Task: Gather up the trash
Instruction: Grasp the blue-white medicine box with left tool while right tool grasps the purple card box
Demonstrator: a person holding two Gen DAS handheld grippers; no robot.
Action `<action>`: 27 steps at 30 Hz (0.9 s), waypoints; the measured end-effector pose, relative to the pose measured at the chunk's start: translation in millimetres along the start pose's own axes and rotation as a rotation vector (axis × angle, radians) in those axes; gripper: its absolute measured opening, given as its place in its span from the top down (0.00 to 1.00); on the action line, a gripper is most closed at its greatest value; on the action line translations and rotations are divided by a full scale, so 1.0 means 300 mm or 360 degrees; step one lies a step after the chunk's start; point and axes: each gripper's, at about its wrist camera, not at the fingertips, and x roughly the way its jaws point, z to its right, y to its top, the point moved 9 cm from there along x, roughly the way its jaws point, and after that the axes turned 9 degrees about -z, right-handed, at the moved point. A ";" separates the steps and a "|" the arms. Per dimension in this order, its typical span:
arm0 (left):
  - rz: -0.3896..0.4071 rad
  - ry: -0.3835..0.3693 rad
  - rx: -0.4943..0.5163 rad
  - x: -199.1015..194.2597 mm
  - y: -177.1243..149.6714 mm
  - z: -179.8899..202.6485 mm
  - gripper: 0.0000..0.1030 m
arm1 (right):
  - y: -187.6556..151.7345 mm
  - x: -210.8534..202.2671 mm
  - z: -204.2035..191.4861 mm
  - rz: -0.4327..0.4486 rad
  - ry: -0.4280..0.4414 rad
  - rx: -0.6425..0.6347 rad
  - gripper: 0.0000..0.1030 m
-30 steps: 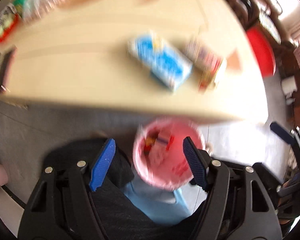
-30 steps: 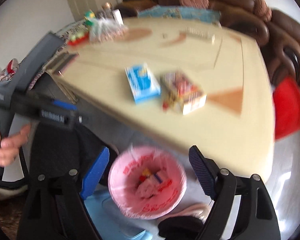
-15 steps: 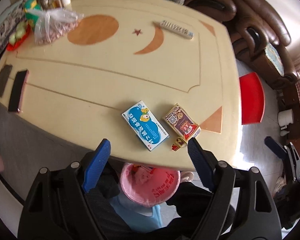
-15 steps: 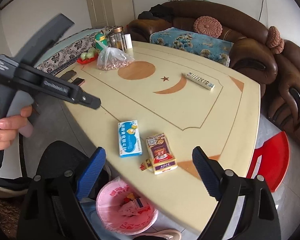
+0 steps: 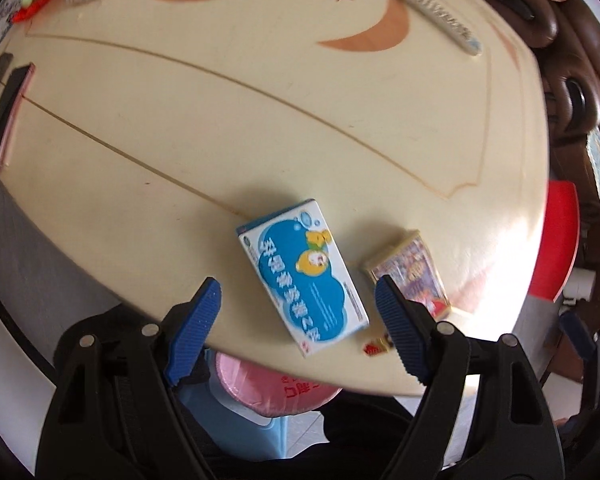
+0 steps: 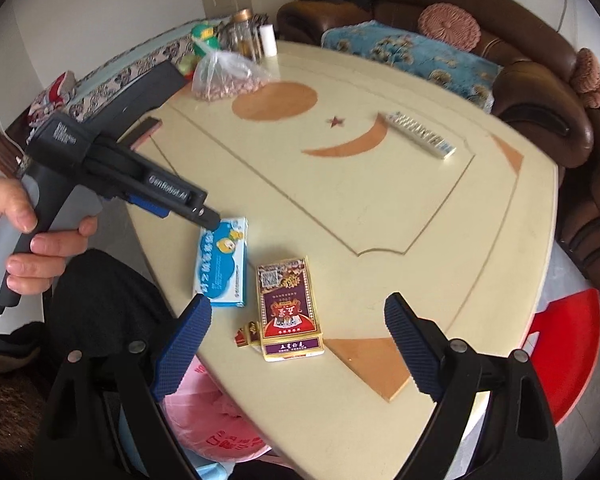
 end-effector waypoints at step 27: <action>-0.0136 0.0131 -0.0048 0.226 0.064 -0.002 0.25 | -0.044 0.427 -0.040 -0.0304 -0.0033 -0.0203 0.16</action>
